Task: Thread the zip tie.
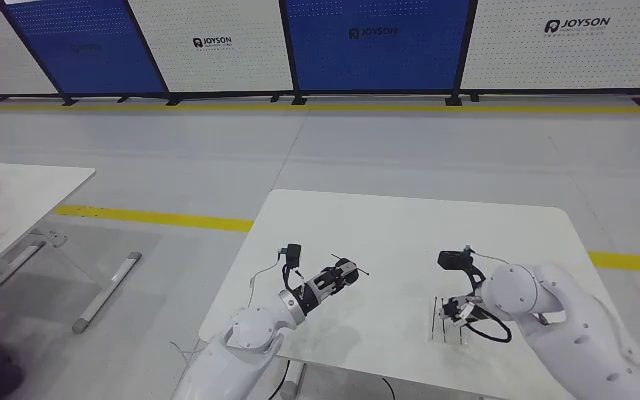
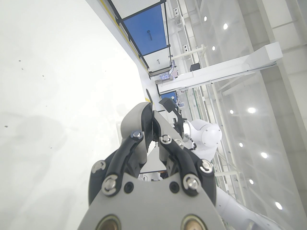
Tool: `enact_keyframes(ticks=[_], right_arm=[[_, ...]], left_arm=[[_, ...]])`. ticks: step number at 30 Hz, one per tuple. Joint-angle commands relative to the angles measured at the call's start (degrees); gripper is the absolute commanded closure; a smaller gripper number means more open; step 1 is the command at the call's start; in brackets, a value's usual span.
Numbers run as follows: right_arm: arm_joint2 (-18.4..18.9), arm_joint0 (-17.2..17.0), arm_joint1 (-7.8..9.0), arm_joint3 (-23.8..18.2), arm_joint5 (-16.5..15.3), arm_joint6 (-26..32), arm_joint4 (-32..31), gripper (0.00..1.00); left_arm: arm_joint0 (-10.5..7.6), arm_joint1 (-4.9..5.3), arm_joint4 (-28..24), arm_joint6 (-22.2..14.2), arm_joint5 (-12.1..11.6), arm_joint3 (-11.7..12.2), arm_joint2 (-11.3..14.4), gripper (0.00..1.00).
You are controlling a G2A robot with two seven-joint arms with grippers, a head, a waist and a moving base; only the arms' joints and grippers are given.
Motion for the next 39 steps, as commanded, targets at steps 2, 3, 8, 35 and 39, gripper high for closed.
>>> enact_keyframes(ticks=[2, 3, 8, 35, 39], right_arm=[[-0.3, -0.1, -0.06, 0.2, 0.0, 0.0, -0.3, 0.8], [-0.4, -0.1, -0.11, 0.3, 0.0, 0.0, -0.3, 0.8], [-1.0, 0.1, -0.35, 0.9, 0.0, 0.0, -0.3, 0.75], [-7.1, 6.1, -2.52, 9.2, 0.0, 0.0, 3.1, 0.79], [-8.3, 7.2, -2.96, 10.8, 0.0, 0.0, 3.7, 1.0]], left_arm=[[0.0, 0.0, 0.0, 0.0, 0.0, 0.0, 0.0, 1.0], [0.0, 0.0, 0.0, 0.0, 0.0, 0.0, 0.0, 1.0], [0.0, 0.0, 0.0, 0.0, 0.0, 0.0, 0.0, 1.0], [0.0, 0.0, 0.0, 0.0, 0.0, 0.0, 0.0, 1.0], [0.0, 0.0, 0.0, 0.0, 0.0, 0.0, 0.0, 1.0]])
